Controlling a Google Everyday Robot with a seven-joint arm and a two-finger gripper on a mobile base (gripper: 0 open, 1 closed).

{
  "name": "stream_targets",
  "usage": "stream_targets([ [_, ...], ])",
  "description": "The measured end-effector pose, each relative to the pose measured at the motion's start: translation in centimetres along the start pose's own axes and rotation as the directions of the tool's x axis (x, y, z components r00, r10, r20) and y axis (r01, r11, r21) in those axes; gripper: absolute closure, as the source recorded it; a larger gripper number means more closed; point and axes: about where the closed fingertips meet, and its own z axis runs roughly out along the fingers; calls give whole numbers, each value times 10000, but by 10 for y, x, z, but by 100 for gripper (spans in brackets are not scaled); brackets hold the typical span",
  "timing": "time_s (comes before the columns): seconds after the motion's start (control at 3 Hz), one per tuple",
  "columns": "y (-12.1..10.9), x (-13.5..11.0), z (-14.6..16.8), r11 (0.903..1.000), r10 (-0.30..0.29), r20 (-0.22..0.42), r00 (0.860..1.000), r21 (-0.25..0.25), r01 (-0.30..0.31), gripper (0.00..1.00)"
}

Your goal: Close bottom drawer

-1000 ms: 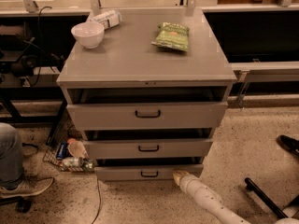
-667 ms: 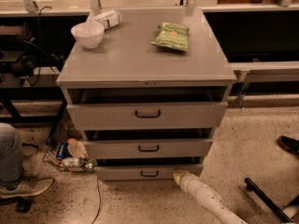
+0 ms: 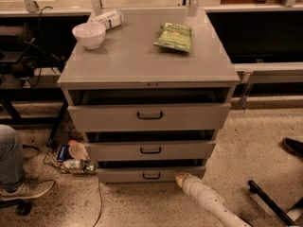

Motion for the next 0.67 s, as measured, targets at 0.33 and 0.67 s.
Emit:
stream_targets([
  [0.33,-40,18,-62,9974,262,-219,9994,681,-246,100],
  [0.67,-68,29,-131,9899,505,-456,9977,1349,-439,100],
])
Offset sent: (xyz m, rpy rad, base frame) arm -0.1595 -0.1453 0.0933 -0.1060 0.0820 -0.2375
